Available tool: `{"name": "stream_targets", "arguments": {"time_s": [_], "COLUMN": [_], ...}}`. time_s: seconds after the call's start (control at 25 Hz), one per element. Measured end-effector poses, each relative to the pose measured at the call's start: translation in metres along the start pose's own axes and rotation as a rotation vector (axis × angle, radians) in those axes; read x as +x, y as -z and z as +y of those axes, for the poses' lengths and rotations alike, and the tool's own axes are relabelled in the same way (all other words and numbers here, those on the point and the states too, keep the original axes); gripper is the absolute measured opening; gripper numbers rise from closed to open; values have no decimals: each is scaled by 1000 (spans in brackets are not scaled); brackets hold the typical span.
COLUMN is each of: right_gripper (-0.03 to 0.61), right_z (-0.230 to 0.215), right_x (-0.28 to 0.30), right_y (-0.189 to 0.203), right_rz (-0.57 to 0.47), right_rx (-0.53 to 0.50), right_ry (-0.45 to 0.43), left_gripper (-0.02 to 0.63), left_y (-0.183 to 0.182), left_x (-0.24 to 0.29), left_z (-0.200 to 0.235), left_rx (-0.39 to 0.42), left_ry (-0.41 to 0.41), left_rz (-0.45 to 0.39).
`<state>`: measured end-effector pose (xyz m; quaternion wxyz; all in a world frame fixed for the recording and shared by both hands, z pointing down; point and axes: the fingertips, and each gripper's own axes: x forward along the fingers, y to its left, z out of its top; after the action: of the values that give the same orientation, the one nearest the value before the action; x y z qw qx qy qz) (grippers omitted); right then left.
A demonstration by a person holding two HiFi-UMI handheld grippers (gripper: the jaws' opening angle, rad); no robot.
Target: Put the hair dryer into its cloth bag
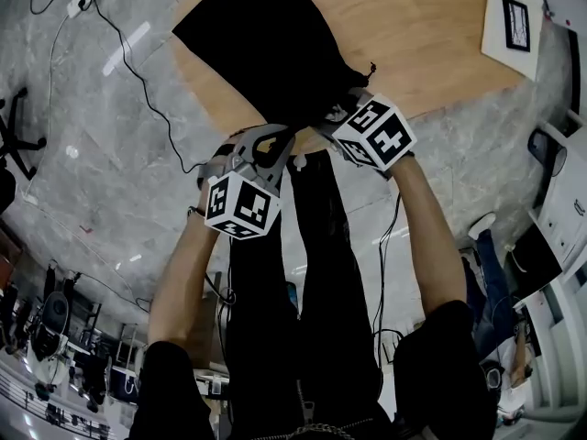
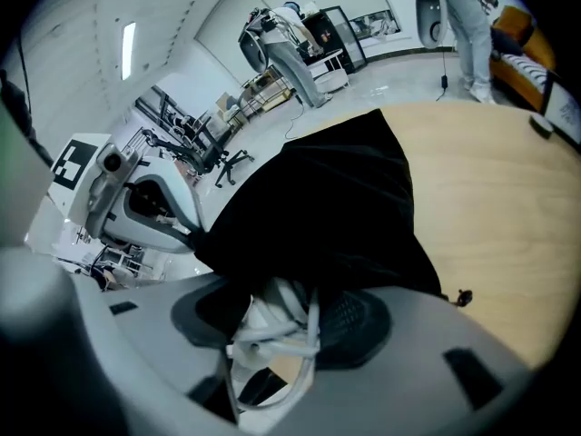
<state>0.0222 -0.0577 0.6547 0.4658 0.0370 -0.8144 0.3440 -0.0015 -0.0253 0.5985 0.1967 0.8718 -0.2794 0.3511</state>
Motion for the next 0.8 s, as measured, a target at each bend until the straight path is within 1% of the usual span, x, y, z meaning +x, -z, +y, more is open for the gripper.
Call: {"name": "stream_targets", "arguments": {"time_s": [0.16,0.32,0.4,0.52,0.6,0.64,0.68,0.72,0.76,0.8], "right_gripper": [215,218,219,219,222,221,206,158,143,153], "right_z": [-7,-12,-13,-13,-15,-17,-19,-23,-26,-30], "right_x": [4,6,9,17,21,22,22,20,18,17], "right_y": [-12,-23,-23,-19,-14,-13,-14,-17,-20,-21], "right_rz": [-63,-127,-119,-61,-24,-26,-47,-78,-106,-122], "right_rx": [29,61,53,7,-34,-43,-36,-15,12,36], "right_ry": [39,54,56,67,102,125,148,170,186,195], "left_gripper": [31,31,31,31,31,31,31,31,31,31], "left_y": [-3,0,4,13,19,21,22,23,23,24], "left_x": [-4,-2,-1,-1,-2,-2,-2,-1,-1,0], "left_z": [-6,-7,-4,3,6,7,8,9,9,9], "left_rx": [-43,-57,-58,-70,-81,-86,-91,-93,-95,-96], "left_ry": [23,21,11,-3,-10,-14,-16,-16,-17,-17], "left_rz": [-29,-25,-12,11,20,24,27,29,31,32]}}
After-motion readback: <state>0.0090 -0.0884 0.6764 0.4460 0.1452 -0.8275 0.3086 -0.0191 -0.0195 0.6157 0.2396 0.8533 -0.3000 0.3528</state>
